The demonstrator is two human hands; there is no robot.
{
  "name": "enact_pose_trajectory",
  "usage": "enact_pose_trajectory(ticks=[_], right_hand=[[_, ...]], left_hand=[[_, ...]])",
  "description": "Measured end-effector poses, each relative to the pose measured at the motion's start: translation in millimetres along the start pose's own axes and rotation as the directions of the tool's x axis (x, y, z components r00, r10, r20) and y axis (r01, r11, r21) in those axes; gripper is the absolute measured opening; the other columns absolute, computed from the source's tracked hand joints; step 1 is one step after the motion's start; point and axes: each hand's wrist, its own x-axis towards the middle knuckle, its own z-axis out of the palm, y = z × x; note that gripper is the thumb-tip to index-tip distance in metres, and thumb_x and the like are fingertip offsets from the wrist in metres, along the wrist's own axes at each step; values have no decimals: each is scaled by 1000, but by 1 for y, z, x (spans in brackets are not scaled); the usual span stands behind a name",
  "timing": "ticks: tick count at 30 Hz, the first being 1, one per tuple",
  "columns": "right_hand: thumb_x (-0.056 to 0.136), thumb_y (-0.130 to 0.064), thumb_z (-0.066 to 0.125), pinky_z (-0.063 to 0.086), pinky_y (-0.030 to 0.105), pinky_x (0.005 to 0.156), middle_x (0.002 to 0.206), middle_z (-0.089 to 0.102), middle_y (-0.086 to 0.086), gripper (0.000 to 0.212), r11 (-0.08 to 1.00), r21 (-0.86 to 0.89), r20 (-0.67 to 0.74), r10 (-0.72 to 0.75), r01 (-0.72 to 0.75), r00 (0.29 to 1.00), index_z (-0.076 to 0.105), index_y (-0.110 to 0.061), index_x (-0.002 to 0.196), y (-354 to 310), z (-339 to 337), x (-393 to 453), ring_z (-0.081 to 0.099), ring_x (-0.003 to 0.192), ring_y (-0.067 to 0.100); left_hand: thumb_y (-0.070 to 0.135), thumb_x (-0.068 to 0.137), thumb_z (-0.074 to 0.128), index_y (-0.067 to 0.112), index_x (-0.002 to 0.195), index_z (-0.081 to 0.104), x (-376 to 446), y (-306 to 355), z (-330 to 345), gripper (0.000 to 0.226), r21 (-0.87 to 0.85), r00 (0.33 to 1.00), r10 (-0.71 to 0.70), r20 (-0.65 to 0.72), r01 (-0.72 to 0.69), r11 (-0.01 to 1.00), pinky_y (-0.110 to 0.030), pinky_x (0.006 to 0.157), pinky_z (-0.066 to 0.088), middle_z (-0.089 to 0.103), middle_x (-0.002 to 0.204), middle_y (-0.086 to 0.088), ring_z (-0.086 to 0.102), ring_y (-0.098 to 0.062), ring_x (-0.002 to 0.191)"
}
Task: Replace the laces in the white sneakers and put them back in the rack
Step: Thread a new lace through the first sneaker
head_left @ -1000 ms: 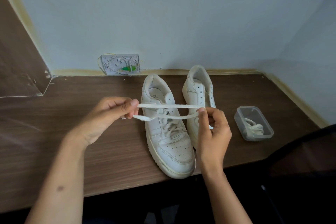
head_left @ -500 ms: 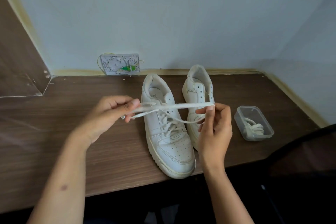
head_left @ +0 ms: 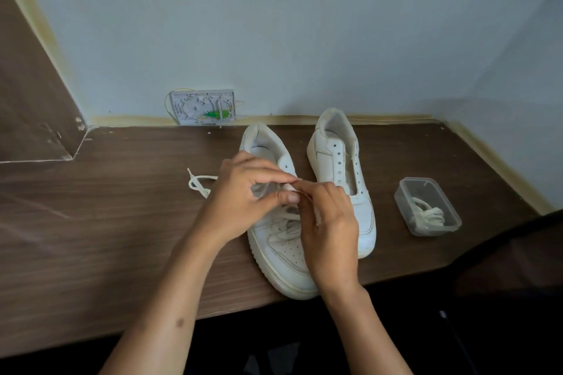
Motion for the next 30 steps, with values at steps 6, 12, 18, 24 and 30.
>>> enact_pose_trajectory(ticks=[6, 12, 18, 24, 30], right_hand=[[93, -8, 39, 49, 28, 76, 93, 59, -7, 36, 991, 117, 91, 50, -61, 995, 62, -20, 119, 0, -4, 2, 58, 86, 13], [92, 13, 49, 46, 12, 79, 96, 62, -5, 44, 954, 217, 159, 173, -205, 972, 63, -18, 120, 3, -13, 9, 63, 92, 9], [101, -20, 51, 47, 17, 75, 84, 67, -9, 18, 821, 402, 281, 311, -405, 908, 64, -21, 113, -3, -9, 9, 64, 83, 9], [97, -26, 59, 52, 23, 73, 85, 69, -4, 14, 722, 446, 313, 427, -528, 848, 65, -24, 109, -2, -6, 8, 64, 79, 10], [81, -37, 77, 48, 21, 70, 85, 57, -11, 21, 973, 133, 400, 121, -188, 909, 66, -20, 86, 3, -12, 5, 57, 81, 10]], left_hand=[[43, 77, 70, 36, 94, 75, 2, -6, -14, 20, -11, 982, 19, -186, -21, 1000, -31, 78, 45, 71, 83, 24, 54, -4, 88], [27, 87, 72, 41, 93, 71, -4, -33, -40, 15, 88, 953, -67, -295, 97, 991, -22, 82, 37, 65, 80, 34, 59, 3, 74], [27, 87, 71, 32, 93, 77, -8, -43, -41, 11, 110, 940, -210, -268, 246, 963, -25, 68, 41, 69, 78, 17, 60, 4, 69], [26, 87, 72, 32, 92, 78, -9, -40, -40, 10, 159, 928, -266, -261, 313, 936, -31, 70, 48, 70, 79, 15, 64, -4, 74], [28, 87, 72, 34, 90, 78, -9, -37, -41, 9, 171, 923, -276, -267, 327, 929, -40, 75, 53, 70, 79, 15, 63, -5, 74]])
